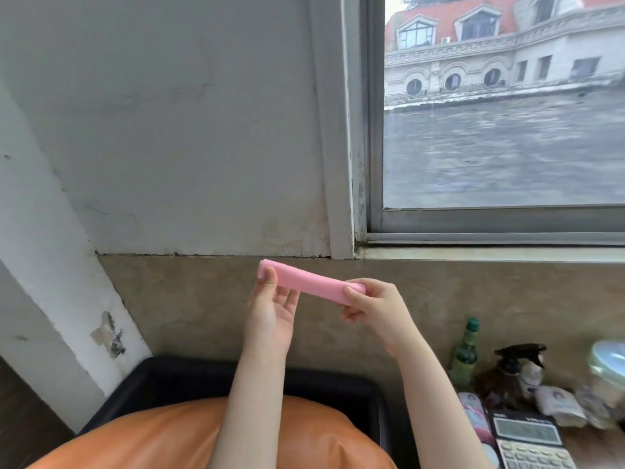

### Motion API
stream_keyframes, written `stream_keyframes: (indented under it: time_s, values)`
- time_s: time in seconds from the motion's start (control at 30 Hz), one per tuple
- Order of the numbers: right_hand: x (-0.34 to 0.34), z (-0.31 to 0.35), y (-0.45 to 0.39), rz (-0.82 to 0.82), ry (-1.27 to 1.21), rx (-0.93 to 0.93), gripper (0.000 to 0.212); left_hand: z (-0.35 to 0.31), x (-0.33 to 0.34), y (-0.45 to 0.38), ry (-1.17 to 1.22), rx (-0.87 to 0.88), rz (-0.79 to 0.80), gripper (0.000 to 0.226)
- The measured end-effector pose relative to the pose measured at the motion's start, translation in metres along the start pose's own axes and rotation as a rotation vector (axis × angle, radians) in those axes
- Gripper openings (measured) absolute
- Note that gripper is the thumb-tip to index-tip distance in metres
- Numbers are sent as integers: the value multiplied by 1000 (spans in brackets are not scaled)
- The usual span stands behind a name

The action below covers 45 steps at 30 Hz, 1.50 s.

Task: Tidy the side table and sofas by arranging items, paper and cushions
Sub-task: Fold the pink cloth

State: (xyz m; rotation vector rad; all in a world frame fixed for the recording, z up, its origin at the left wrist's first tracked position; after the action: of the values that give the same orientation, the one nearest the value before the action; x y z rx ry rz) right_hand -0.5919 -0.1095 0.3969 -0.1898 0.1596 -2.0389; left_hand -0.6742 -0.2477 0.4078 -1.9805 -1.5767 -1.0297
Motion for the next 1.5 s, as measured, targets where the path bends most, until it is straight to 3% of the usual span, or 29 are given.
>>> stream_keyframes:
  time_s: [0.17,0.37,0.73,0.9,1.07,1.13,1.23,1.3,1.43,1.5]
  values:
    - [-21,-11,10,111,58,149,19,30,7,-4,98,-181,10,13]
    - [-51,-33,27,71,37,307,15,77,24,-7,0,-338,68,17]
    - [-141,-90,92,-393,143,474,19,222,27,12,-469,-663,298,17]
    - [-180,-113,131,-382,278,531,32,289,19,37,-520,-736,206,22]
    - [-211,-134,157,-537,351,548,18,334,11,59,-607,-829,178,22]
    - [-219,-151,164,-518,296,607,14,347,6,61,-604,-863,176,27]
    - [-227,-179,172,-445,246,778,27,363,-5,64,-648,-913,201,34]
    - [-231,-192,180,-503,122,831,31,372,-10,67,-679,-953,241,34]
    - [-234,-203,198,-485,75,775,12,391,-19,74,-723,-1021,292,30]
    - [-234,-204,205,-454,73,752,18,400,-25,78,-735,-1041,301,30]
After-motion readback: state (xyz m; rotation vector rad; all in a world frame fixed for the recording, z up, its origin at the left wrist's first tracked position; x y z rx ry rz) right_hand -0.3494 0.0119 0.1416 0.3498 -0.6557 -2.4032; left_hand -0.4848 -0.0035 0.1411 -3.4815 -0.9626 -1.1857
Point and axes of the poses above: each hand's wrist, its own y-axis away from the middle knuckle, its own x-axis out of the palm, z = x × y, the point moved 3 cm from there along -y, towards the middle knuckle, and after that the axes turned 3 degrees about -x, right-handed, at the moved point
